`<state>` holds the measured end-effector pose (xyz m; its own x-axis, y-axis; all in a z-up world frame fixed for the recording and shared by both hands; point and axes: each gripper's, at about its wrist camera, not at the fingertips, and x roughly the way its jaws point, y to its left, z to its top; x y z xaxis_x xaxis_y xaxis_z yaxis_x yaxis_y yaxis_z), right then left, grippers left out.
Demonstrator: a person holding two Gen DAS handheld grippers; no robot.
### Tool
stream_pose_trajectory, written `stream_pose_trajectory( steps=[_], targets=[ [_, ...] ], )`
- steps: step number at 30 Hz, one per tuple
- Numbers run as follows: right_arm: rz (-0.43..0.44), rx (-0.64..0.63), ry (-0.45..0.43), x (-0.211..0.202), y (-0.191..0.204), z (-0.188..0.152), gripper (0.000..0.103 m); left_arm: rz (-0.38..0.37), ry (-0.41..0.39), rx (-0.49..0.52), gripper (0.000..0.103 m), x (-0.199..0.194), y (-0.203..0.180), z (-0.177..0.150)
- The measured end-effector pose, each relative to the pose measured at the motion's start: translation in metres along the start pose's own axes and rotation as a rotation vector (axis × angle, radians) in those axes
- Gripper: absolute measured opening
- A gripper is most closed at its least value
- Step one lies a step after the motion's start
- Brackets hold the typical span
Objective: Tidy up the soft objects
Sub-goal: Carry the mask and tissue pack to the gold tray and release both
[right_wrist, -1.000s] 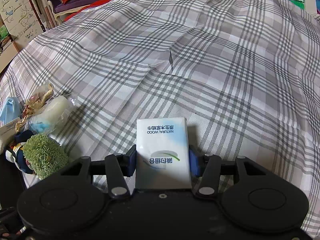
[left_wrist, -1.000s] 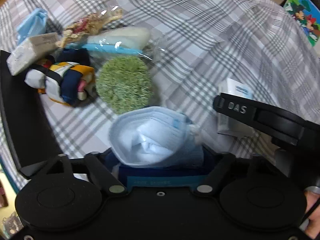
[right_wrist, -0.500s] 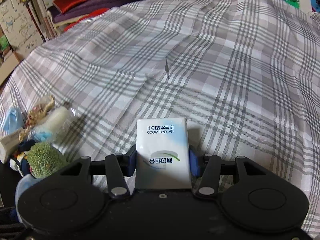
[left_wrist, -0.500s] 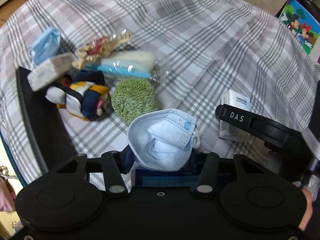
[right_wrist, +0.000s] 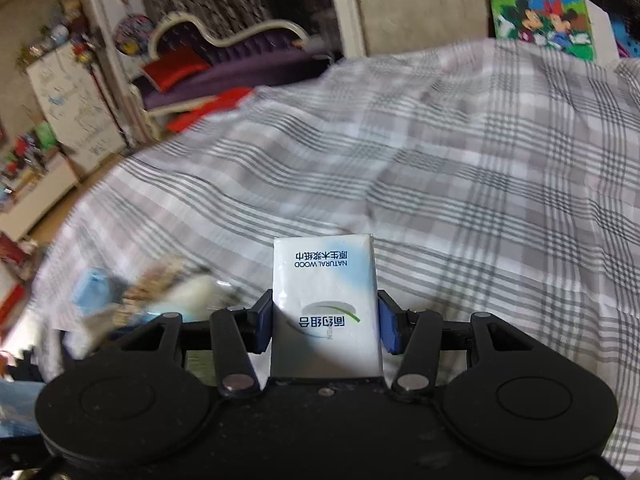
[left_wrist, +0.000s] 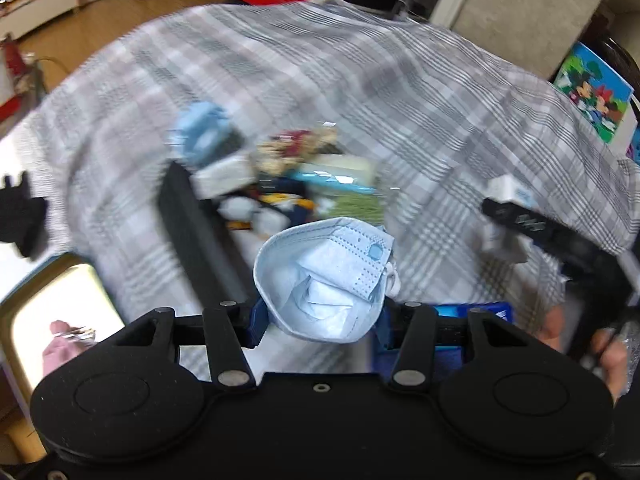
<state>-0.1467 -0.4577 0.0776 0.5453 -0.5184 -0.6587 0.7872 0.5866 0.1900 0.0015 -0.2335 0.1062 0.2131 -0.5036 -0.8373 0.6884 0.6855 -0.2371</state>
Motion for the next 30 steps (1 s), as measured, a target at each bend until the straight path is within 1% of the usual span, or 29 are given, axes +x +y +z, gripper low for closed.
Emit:
stream_pose_trajectory(
  steps=[5,9,13,17,20,24,26,28,30],
  targets=[
    [0.106,-0.078,-0.044,-0.049,0.040,-0.015,0.050,0.088,-0.027,-0.062,0.050,-0.035,0.056,-0.018],
    [0.196,-0.161,-0.020,-0.083,0.075,-0.037,0.050,0.162,-0.043,-0.117,0.050,-0.055,0.100,-0.035],
    [0.267,-0.231,0.038,-0.103,0.108,-0.061,0.050,0.217,-0.034,-0.210,0.050,-0.066,0.145,-0.051],
    [0.307,-0.319,0.096,-0.114,0.140,-0.084,0.050,0.276,-0.022,-0.278,0.050,-0.065,0.178,-0.066],
    [0.336,-0.386,0.156,-0.119,0.166,-0.103,0.050,0.282,0.001,-0.327,0.050,-0.059,0.199,-0.075],
    [0.370,-0.460,0.250,-0.123,0.201,-0.134,0.050,0.323,0.024,-0.352,0.050,-0.051,0.217,-0.080],
    [0.382,-0.490,0.304,-0.120,0.219,-0.149,0.050,0.328,0.032,-0.363,0.050,-0.046,0.226,-0.080],
    [0.374,-0.524,0.349,-0.117,0.233,-0.164,0.050,0.320,0.048,-0.378,0.050,-0.040,0.234,-0.080],
    [0.356,-0.561,0.370,-0.115,0.247,-0.178,0.050,0.312,0.062,-0.391,0.050,-0.035,0.241,-0.081]
  ],
)
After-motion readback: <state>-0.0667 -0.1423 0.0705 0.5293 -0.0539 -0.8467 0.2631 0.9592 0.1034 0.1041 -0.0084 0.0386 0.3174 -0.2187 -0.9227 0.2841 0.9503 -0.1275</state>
